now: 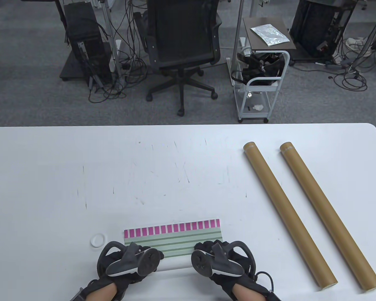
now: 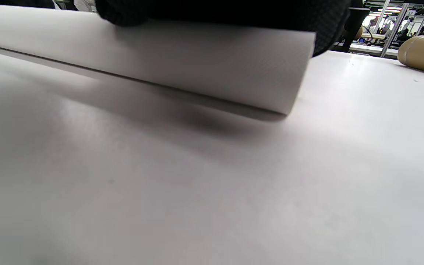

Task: Roll up mouse pads and store in mailing tubes

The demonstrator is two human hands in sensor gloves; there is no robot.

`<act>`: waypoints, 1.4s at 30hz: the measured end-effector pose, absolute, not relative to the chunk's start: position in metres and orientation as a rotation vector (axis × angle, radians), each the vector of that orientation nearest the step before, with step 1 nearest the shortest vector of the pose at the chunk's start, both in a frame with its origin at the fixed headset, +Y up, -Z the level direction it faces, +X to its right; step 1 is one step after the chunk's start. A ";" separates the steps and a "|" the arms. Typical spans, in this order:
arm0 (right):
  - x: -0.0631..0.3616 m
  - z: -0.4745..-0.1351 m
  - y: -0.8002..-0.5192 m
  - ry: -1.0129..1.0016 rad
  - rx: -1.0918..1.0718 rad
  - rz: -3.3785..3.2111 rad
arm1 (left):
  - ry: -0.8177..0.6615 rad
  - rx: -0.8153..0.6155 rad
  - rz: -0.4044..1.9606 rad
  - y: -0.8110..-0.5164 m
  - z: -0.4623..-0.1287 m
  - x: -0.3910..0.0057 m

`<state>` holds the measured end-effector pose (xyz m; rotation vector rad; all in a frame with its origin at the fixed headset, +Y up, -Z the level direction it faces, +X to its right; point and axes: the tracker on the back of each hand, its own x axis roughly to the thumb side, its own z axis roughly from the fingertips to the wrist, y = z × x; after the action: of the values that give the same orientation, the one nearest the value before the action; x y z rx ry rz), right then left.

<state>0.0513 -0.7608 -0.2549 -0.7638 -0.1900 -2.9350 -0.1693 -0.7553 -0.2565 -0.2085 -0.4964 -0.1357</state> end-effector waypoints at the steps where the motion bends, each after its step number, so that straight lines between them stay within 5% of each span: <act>1: 0.051 -0.254 -0.762 -0.161 -0.765 -2.925 | -0.495 -0.216 -0.131 -0.755 -0.257 -0.170; 6: 0.050 -0.255 -0.760 -0.167 -0.750 -2.933 | -0.466 -0.214 -0.116 -0.758 -0.259 -0.173; 9: 0.050 -0.249 -0.754 0.048 -0.774 -2.926 | -0.441 -0.215 -0.114 -0.758 -0.261 -0.174; 16: 0.045 -0.252 -0.763 -0.026 -0.721 -2.869 | -0.390 -0.079 -0.197 -0.756 -0.257 -0.177; 21: 0.045 -0.254 -0.764 -0.049 -0.693 -2.881 | -0.448 -0.201 -0.071 -0.759 -0.262 -0.190; 42: 0.051 -0.257 -0.766 -0.109 -0.692 -2.896 | -0.396 -0.252 -0.106 -0.763 -0.269 -0.187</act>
<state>0.0509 -0.7655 -0.2573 -0.6925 -0.1091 -2.8960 -0.1869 -0.7625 -0.2689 -0.2521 -0.3960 -0.1062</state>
